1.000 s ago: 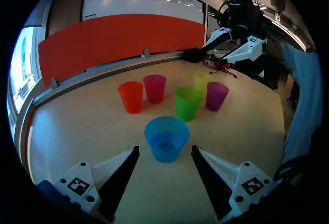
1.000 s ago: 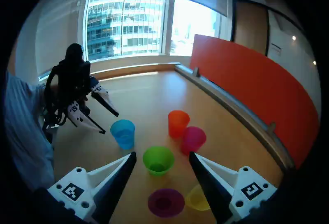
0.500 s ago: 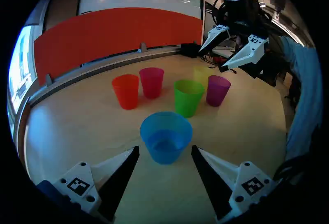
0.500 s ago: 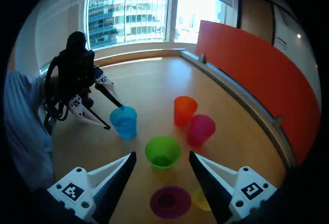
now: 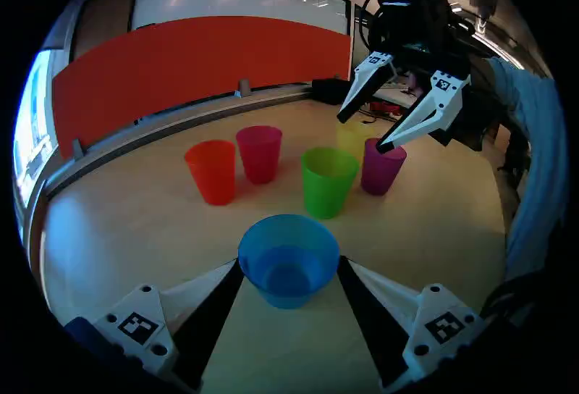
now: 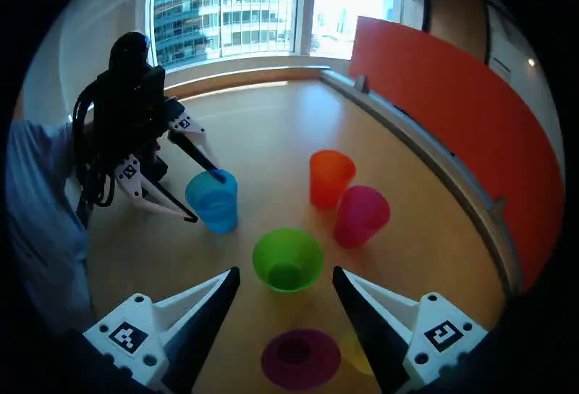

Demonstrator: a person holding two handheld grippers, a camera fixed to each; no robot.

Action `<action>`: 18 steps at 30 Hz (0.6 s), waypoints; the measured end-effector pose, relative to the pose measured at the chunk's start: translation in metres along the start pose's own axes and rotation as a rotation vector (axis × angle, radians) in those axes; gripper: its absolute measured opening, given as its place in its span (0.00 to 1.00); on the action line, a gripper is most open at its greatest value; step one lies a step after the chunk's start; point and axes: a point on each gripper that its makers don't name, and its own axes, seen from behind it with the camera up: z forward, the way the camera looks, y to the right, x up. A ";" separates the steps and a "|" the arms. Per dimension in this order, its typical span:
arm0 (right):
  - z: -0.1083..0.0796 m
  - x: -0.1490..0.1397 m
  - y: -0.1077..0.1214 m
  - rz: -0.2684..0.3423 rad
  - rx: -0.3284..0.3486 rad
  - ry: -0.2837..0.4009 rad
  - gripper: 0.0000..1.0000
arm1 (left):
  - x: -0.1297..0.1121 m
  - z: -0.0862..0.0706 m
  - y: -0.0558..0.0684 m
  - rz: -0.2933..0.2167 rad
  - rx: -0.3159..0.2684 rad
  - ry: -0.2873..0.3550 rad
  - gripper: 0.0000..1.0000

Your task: Pour water

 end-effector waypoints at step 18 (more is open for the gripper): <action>0.018 -0.005 -0.003 -0.011 0.015 -0.086 1.00 | 0.006 0.008 -0.003 0.024 0.000 0.025 0.89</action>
